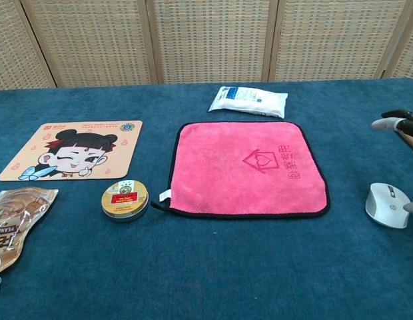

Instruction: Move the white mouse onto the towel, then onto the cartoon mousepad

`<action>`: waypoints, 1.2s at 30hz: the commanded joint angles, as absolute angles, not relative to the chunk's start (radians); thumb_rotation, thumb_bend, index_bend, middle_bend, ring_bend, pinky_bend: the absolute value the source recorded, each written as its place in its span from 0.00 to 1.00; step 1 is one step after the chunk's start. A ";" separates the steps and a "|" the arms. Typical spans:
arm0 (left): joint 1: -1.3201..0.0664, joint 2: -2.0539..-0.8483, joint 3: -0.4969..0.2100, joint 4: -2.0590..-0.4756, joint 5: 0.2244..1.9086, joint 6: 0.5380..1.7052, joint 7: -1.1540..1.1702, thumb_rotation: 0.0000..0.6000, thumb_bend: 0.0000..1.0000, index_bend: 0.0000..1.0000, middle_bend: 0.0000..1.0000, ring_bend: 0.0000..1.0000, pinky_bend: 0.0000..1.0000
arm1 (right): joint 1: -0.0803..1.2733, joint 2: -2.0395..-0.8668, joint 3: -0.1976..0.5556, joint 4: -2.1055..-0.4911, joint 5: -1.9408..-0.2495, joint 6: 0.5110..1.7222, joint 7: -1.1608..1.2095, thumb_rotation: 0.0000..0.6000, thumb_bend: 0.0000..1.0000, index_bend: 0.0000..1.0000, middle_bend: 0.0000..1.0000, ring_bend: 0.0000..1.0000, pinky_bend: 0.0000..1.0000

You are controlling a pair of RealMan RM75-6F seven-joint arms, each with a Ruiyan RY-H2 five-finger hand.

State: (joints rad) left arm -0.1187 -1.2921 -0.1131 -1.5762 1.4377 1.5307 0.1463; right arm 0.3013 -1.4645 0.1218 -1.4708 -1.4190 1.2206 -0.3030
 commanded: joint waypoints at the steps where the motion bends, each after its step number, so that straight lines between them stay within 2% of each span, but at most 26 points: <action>1: -0.119 -1.293 -0.114 -1.574 1.434 1.529 0.146 1.00 0.00 0.00 0.00 0.00 0.00 | 0.316 -1.493 0.126 -1.433 -1.391 1.193 -0.316 1.00 0.05 0.00 0.00 0.00 0.00; 11: -0.125 -1.304 -0.116 -1.565 1.428 1.521 0.164 1.00 0.00 0.00 0.00 0.00 0.00 | 0.319 -1.526 0.118 -1.355 -1.361 1.176 -0.284 1.00 0.05 0.00 0.00 0.00 0.00; 22: -0.126 -1.314 -0.108 -1.566 1.440 1.527 0.186 1.00 0.00 0.00 0.00 0.00 0.00 | 0.310 -1.504 0.113 -1.349 -1.361 1.195 -0.255 1.00 0.05 0.00 0.00 0.00 0.00; 36: -0.127 -1.315 -0.108 -1.564 1.442 1.527 0.185 1.00 0.00 0.00 0.00 0.00 0.00 | 0.329 -1.533 0.107 -1.318 -1.348 1.177 -0.258 1.00 0.05 0.00 0.00 0.00 0.00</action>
